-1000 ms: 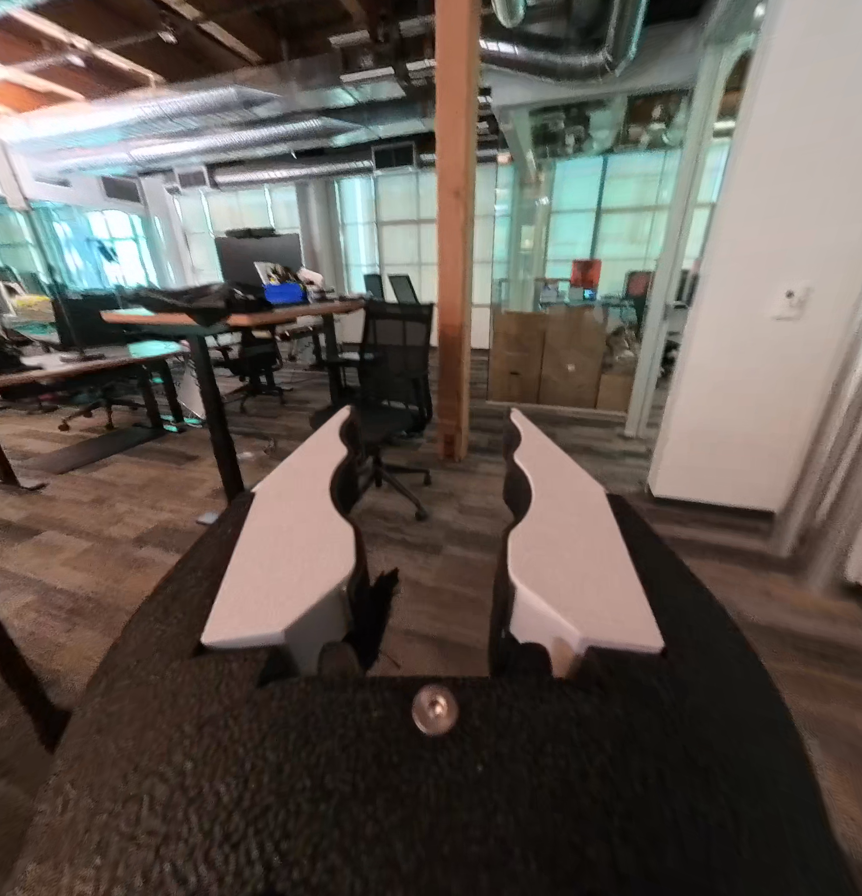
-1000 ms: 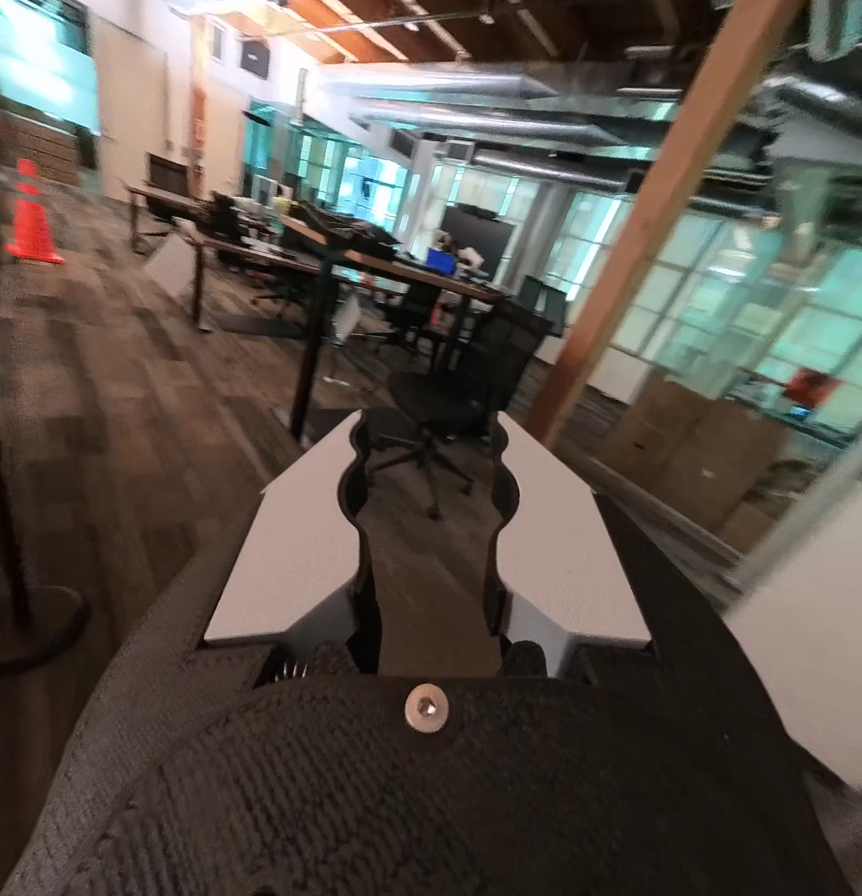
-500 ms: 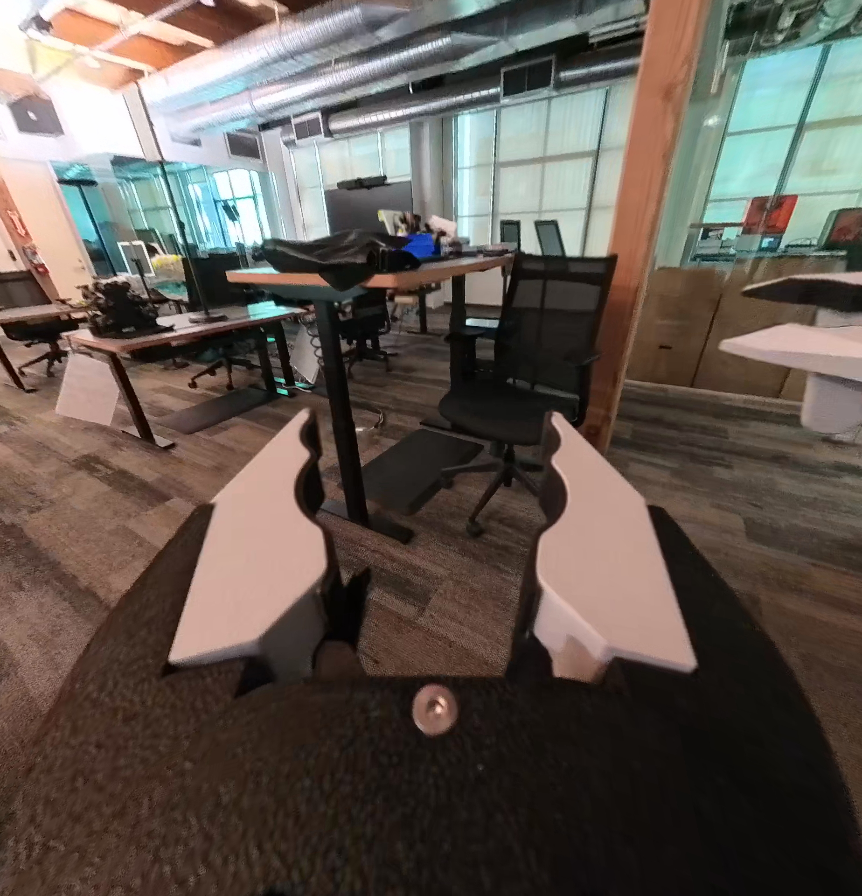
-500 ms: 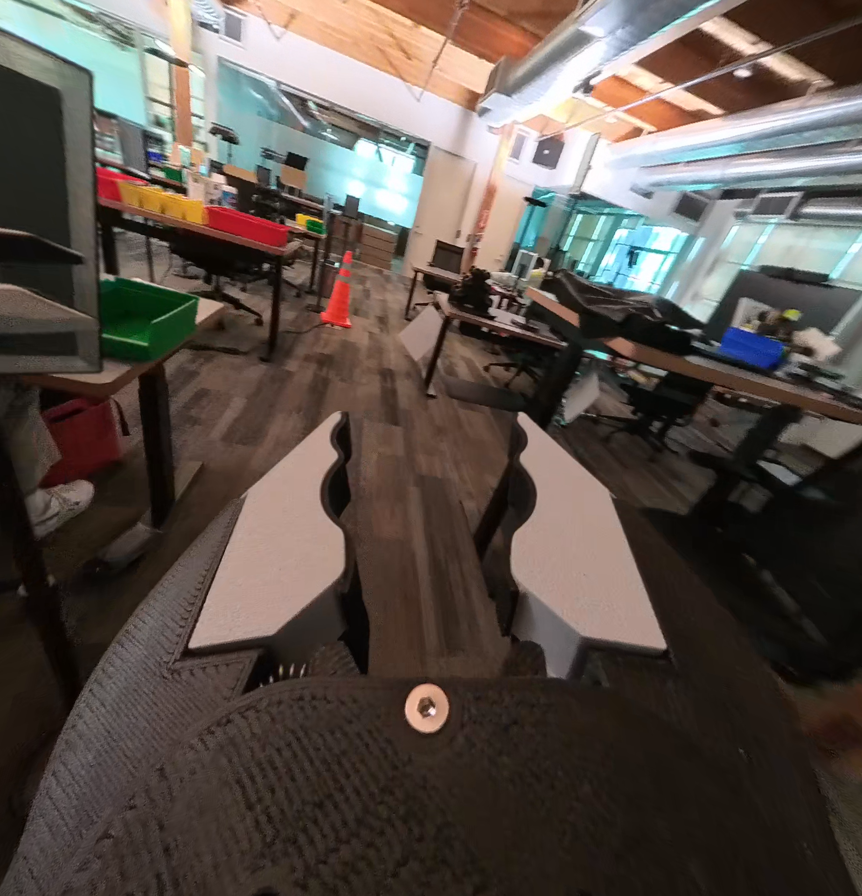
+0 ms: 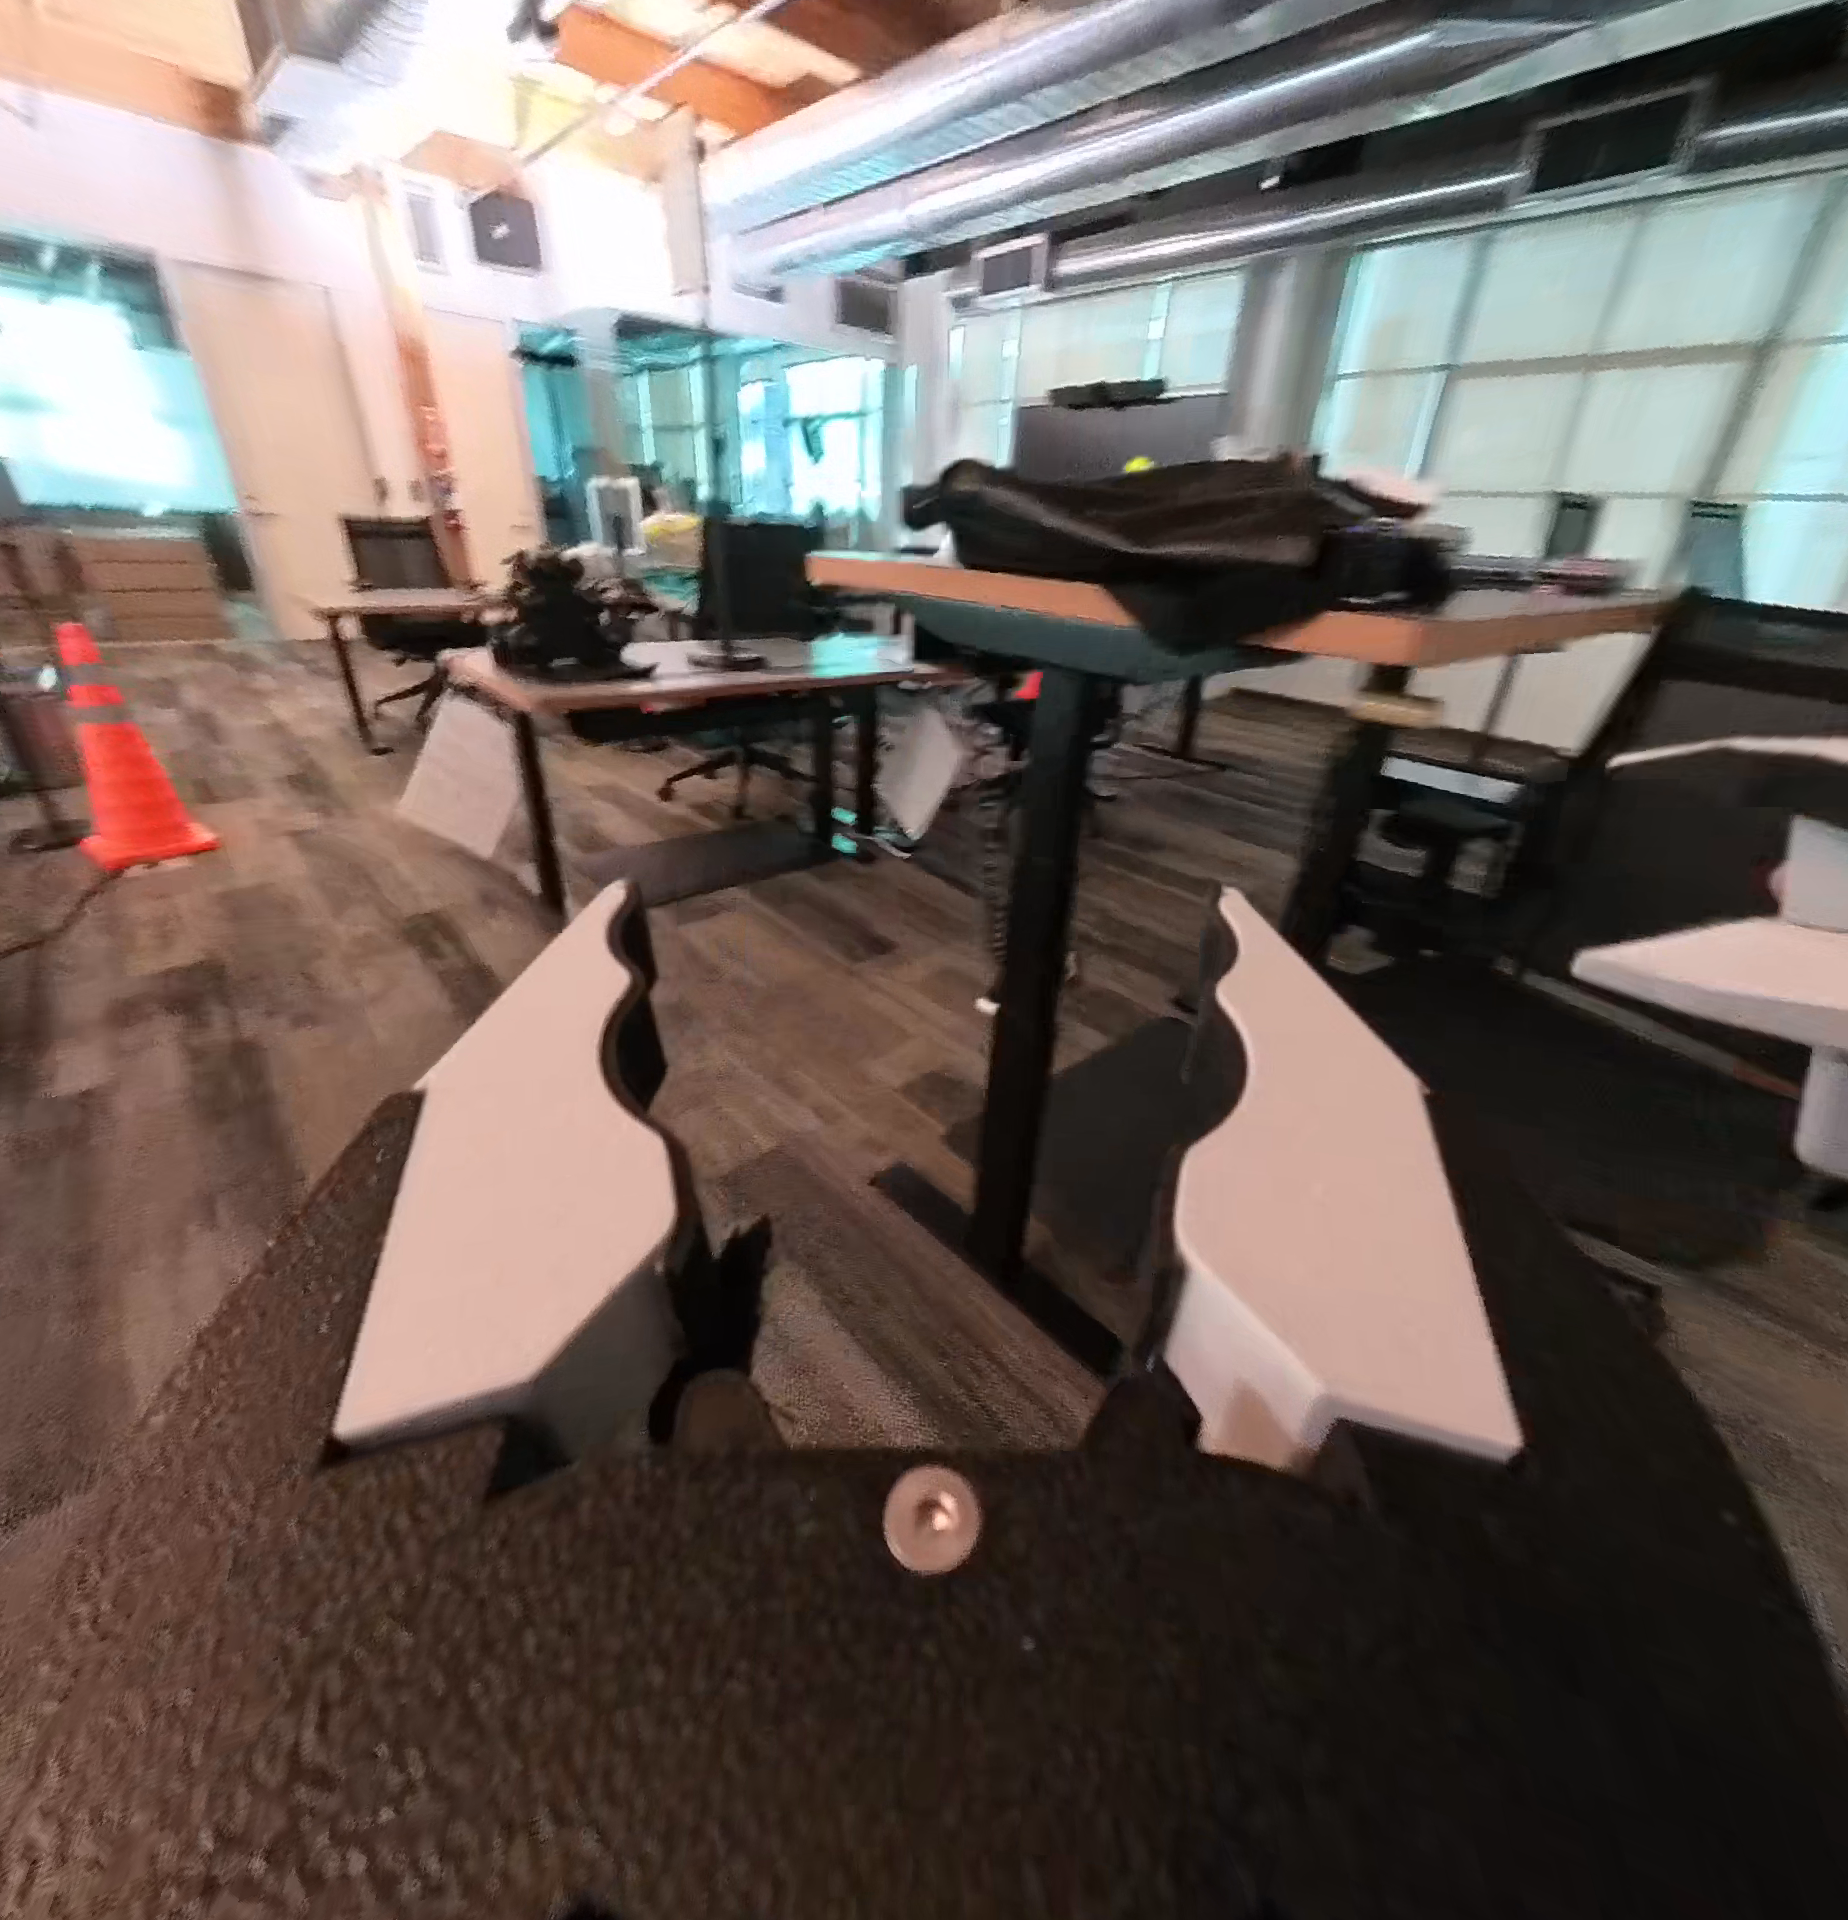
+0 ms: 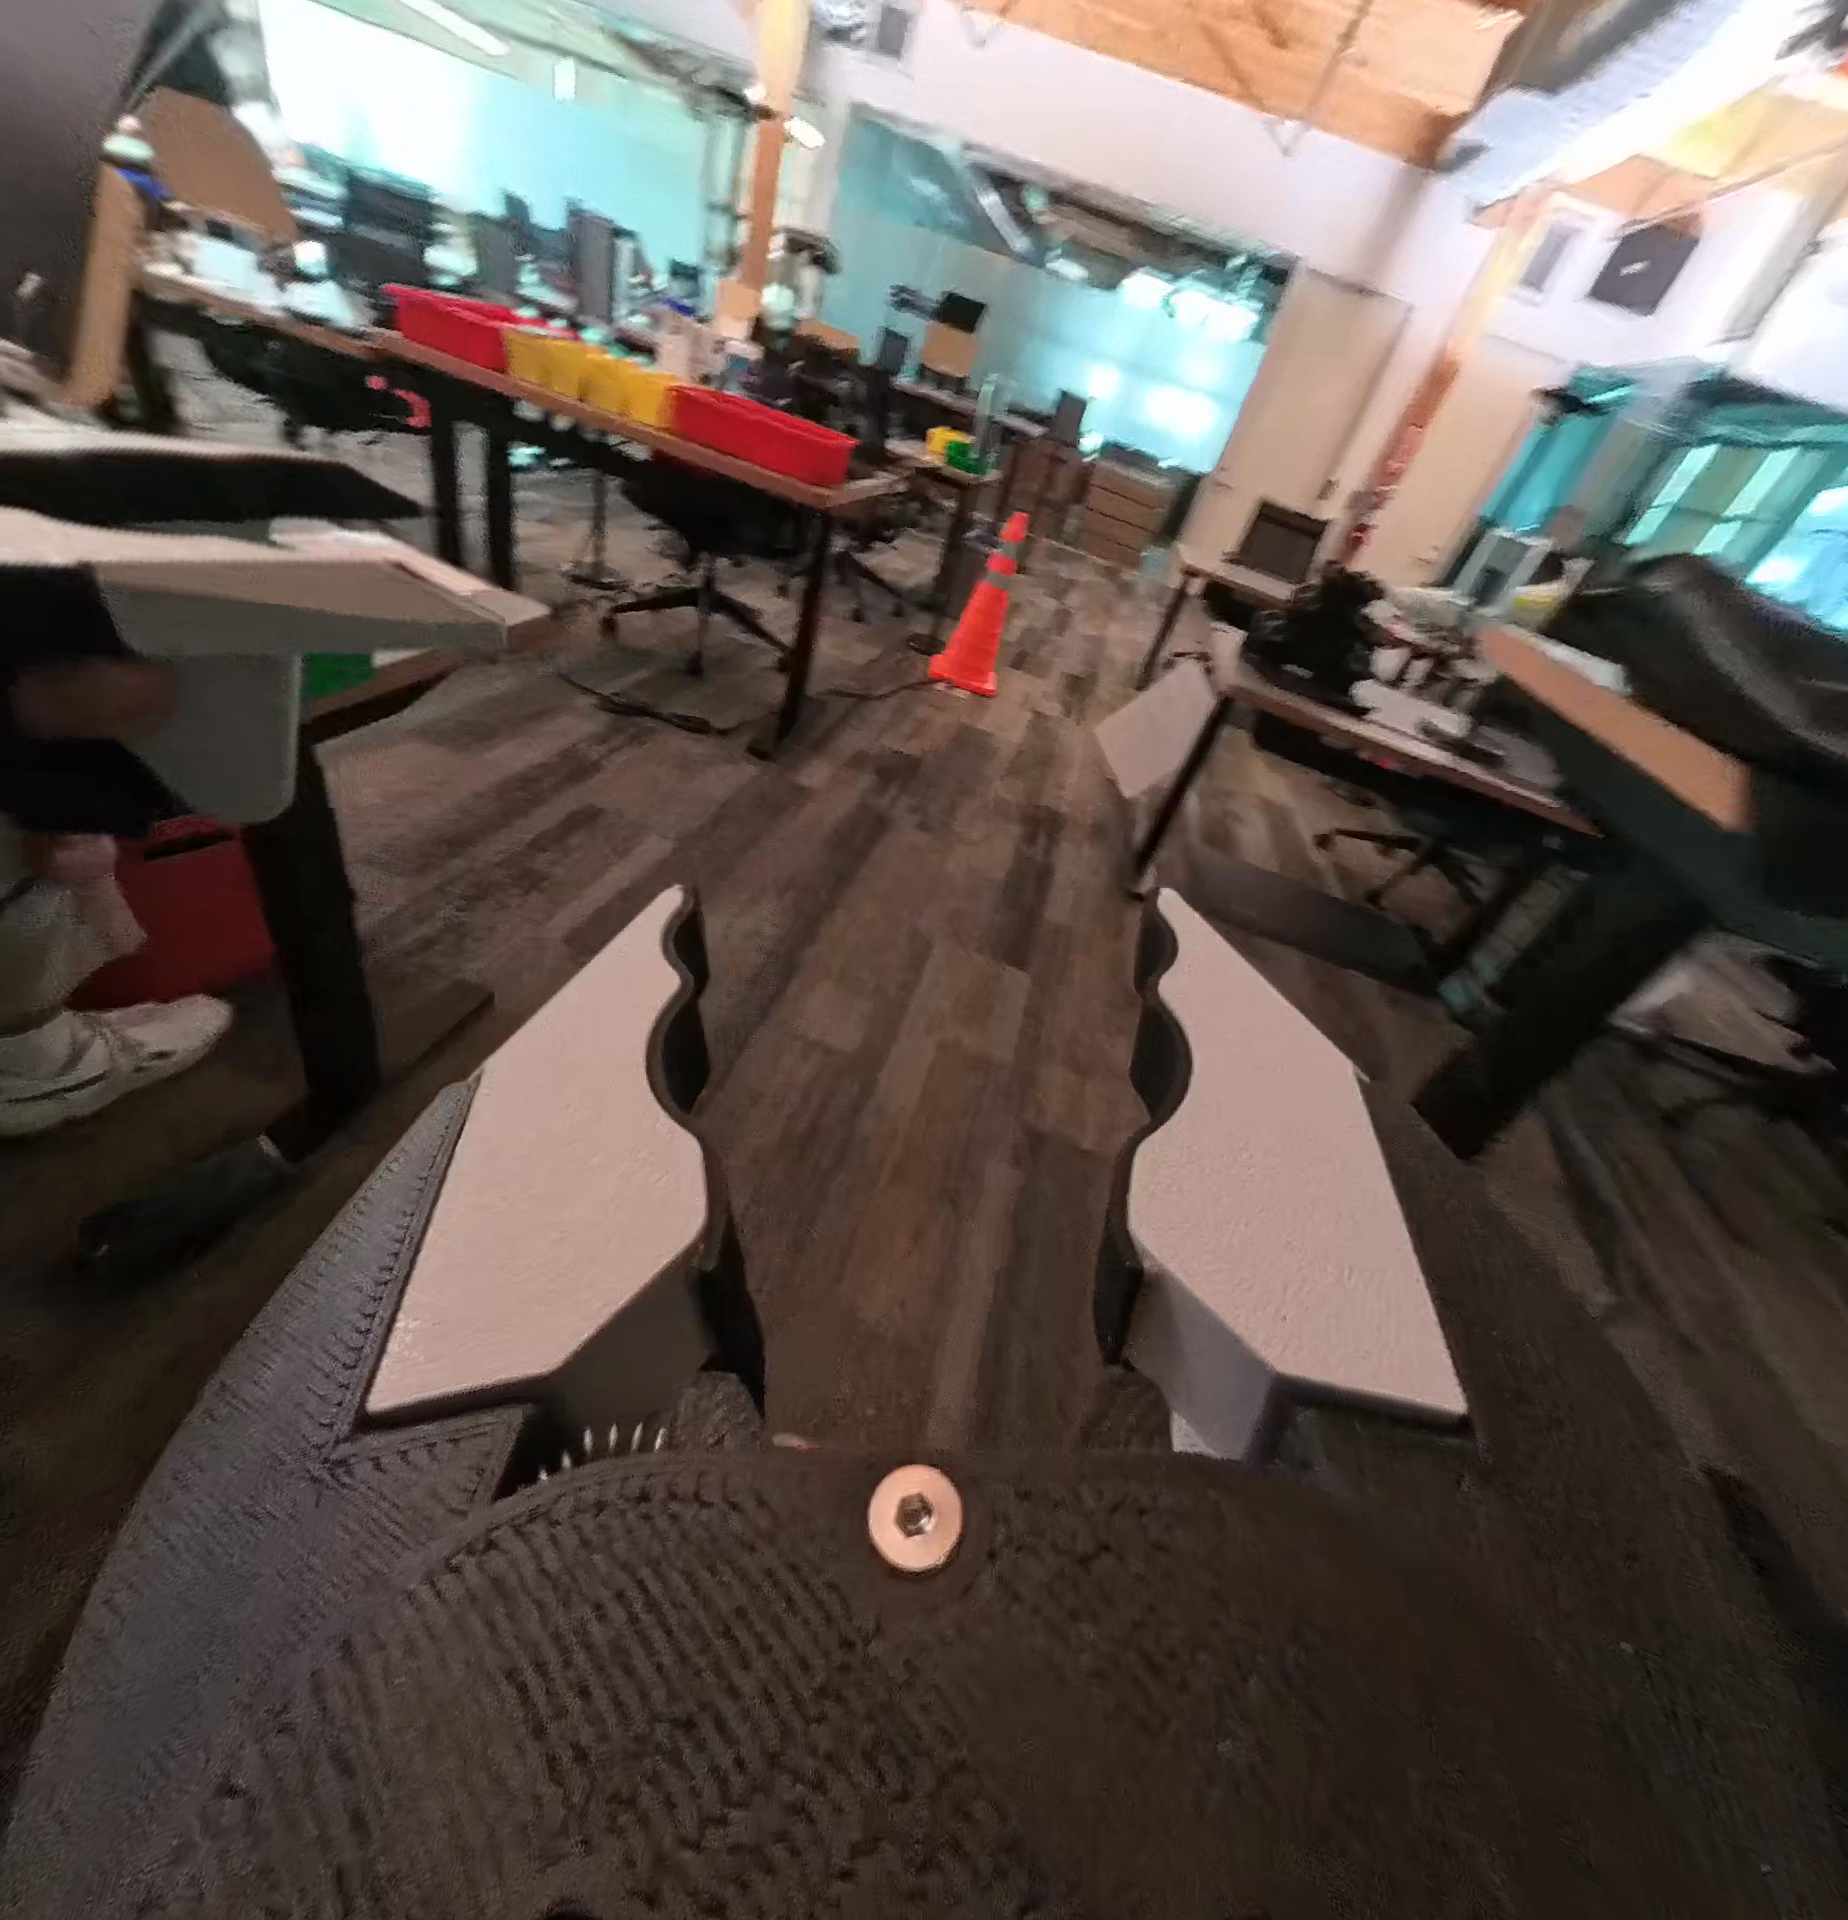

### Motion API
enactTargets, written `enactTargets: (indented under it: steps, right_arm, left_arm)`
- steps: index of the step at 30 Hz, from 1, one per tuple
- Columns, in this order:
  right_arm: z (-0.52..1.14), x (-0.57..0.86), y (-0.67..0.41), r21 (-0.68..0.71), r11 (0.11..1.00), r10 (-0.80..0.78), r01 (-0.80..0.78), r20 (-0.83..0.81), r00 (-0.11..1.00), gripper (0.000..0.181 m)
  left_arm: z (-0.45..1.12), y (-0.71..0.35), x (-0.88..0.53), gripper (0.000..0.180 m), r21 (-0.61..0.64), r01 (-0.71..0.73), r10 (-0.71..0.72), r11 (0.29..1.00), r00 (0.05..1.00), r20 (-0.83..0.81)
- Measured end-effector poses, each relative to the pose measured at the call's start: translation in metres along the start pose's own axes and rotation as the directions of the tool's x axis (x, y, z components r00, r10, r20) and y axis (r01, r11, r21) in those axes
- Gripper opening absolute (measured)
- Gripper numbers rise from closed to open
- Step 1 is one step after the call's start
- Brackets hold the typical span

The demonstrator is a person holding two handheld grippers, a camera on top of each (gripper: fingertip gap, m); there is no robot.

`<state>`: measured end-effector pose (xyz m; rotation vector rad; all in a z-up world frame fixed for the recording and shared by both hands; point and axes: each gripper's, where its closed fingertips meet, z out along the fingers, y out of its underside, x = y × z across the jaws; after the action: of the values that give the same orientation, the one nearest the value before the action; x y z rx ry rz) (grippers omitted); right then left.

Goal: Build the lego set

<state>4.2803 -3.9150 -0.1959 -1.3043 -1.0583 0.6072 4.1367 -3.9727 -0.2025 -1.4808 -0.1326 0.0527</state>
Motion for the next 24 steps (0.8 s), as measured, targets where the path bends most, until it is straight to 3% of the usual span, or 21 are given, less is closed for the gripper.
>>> enactTargets:
  steps: [8,13,18,24]
  right_arm:
    - [0.289,0.066,-0.015,0.065,0.998,-0.013,-0.004,0.249,0.968,0.079]
    - [0.459,0.098,-0.021,0.149,0.988,-0.066,0.028,0.254,0.965,0.076]
    - [0.619,0.140,-0.027,0.105,0.994,-0.052,0.025,0.263,0.963,0.074]
    - [0.790,0.249,-0.032,0.096,0.995,-0.038,0.026,0.122,0.992,0.072]
  left_arm:
    - [0.132,-0.006,-0.195,0.100,-0.069,-0.004,0.026,0.998,0.948,0.316]
    - [0.195,0.000,-0.335,0.095,-0.045,-0.022,0.041,0.999,0.884,0.466]
    - [0.317,0.012,-0.450,0.092,-0.075,0.030,0.007,0.997,0.892,0.452]
    - [0.512,0.000,-0.536,0.090,-0.075,-0.025,0.047,0.997,0.953,0.300]
